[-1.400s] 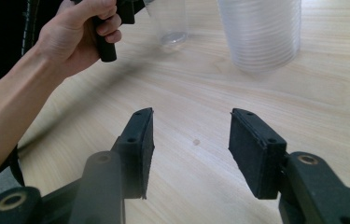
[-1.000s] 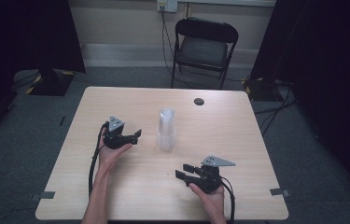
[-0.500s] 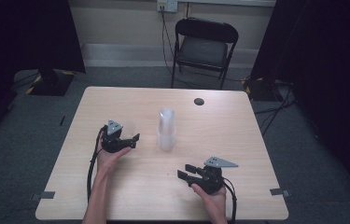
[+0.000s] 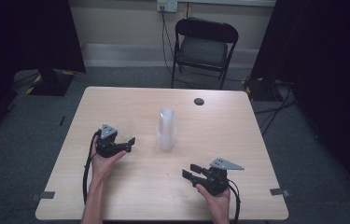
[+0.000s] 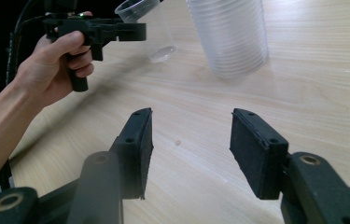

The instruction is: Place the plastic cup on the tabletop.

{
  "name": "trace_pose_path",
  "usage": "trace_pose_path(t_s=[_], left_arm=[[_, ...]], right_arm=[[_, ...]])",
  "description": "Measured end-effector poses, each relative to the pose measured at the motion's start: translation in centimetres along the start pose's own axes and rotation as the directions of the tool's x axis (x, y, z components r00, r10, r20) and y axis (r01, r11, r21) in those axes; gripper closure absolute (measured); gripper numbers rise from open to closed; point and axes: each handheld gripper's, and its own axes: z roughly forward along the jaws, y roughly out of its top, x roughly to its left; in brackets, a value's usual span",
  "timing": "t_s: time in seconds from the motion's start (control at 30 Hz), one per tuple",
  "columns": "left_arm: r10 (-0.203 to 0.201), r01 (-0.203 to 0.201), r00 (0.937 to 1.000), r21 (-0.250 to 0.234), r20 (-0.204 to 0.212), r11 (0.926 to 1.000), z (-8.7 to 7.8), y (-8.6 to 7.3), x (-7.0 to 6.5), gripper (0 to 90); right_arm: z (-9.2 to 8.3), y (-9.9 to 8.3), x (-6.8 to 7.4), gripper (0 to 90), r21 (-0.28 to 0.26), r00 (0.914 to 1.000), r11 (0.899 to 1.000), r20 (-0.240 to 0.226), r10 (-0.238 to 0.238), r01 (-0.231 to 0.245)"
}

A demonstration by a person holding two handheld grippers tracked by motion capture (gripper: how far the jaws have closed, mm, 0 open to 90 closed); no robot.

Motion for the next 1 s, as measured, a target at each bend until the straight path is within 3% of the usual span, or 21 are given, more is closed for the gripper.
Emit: trace_pose_path(t_s=[0.07, 0.1, 0.17, 0.23, 0.37, 0.5, 0.6, 0.67, 0.83, 1.0], left_arm=[[-0.032, 0.032, 0.9994, 0.0, 0.016, 0.9995, -0.5, -0.2, 0.2, 15.5], [-0.037, 0.036, 0.9992, 0.026, 0.015, 0.999, -0.6, -0.2, 0.3, 15.6], [-0.032, 0.033, 0.9994, 0.047, -0.012, 0.9984, -0.9, -0.3, 0.2, 15.9], [-0.036, 0.036, 0.9992, 0.036, -0.015, 0.9987, -1.4, -0.5, 0.3, 16.3], [-0.081, 0.081, 0.9967, 0.028, -0.009, 0.9963, -2.3, -1.1, 0.3, 16.7], [-0.092, 0.093, 0.9956, 0.017, -0.015, 0.9956, -3.3, -1.7, -0.1, 19.4], [-0.073, 0.073, 0.9972, 0.025, -0.014, 0.997, -4.0, -1.9, -0.6, 19.4], [-0.091, 0.091, 0.9958, 0.005, 0.003, 0.9958, -4.5, -2.1, -1.0, 19.3], [-0.039, 0.039, 0.9992, 0.014, 0.0, 0.9991, -5.6, -2.5, -1.9, 16.7], [-0.024, 0.024, 0.999, 0.002, 0.038, 0.9997, -6.4, -3.3, -3.0, 15.7]], right_arm=[[-0.1, 0.0, -0.1, 46.5, -0.003, 0.9999, 1.0, 0.012, 0.005, -0.005], [-0.1, 0.0, -0.2, 45.5, -0.005, 0.9999, 1.0, 0.012, 0.007, -0.007], [-0.2, -0.1, -0.2, 44.1, -0.011, 0.9997, 1.0, 0.022, 0.01, -0.01], [-0.3, 0.0, -0.2, 42.7, -0.016, 0.9996, 1.0, 0.025, 0.01, -0.01], [-0.7, 0.1, -0.3, 40.5, -0.019, 0.9987, 1.0, 0.05, 0.001, 0.0], [-0.8, 0.0, -0.3, 39.3, -0.018, 0.9981, 1.0, 0.062, -0.008, 0.009], [-0.8, 0.0, -0.4, 37.9, -0.016, 0.998, 1.0, 0.063, -0.005, 0.006], [-0.7, -0.1, -0.4, 37.3, -0.015, 0.9982, 1.0, 0.06, -0.005, 0.005], [-0.9, -0.2, -0.4, 36.4, -0.015, 0.9977, 1.0, 0.068, -0.004, 0.005], [-1.1, -0.3, -0.4, 36.3, -0.019, 0.9977, 1.0, 0.067, -0.007, 0.008]])
